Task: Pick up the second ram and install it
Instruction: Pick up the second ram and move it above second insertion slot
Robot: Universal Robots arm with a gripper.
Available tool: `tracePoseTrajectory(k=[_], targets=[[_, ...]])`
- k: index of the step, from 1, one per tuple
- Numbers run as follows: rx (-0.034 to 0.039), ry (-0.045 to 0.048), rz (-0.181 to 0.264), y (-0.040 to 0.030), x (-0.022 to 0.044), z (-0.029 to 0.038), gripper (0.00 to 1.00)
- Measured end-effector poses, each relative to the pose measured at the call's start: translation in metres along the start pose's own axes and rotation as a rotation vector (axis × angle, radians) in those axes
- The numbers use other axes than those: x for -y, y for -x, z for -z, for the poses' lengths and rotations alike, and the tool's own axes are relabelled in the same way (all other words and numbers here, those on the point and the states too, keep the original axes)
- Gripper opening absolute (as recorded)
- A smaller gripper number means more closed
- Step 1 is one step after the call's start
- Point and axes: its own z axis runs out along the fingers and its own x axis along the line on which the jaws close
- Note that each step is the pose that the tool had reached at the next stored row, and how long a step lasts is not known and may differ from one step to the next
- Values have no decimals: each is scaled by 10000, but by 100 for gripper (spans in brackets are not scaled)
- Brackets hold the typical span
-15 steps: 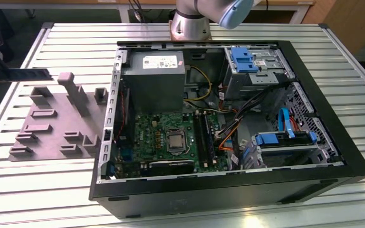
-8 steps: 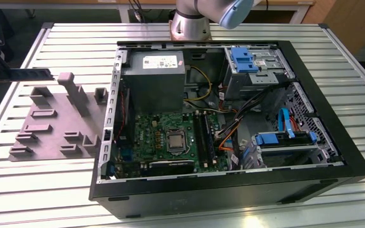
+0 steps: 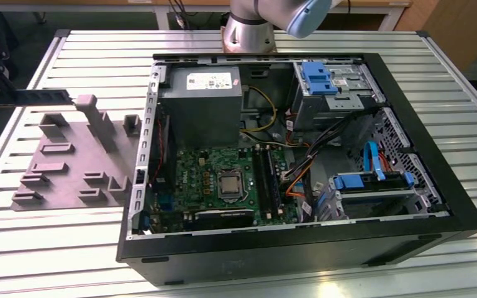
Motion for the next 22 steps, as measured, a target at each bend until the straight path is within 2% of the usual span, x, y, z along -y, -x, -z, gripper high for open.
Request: tracePoseTrajectory(k=[22], targets=[[0, 1, 0, 3, 108, 1, 14]])
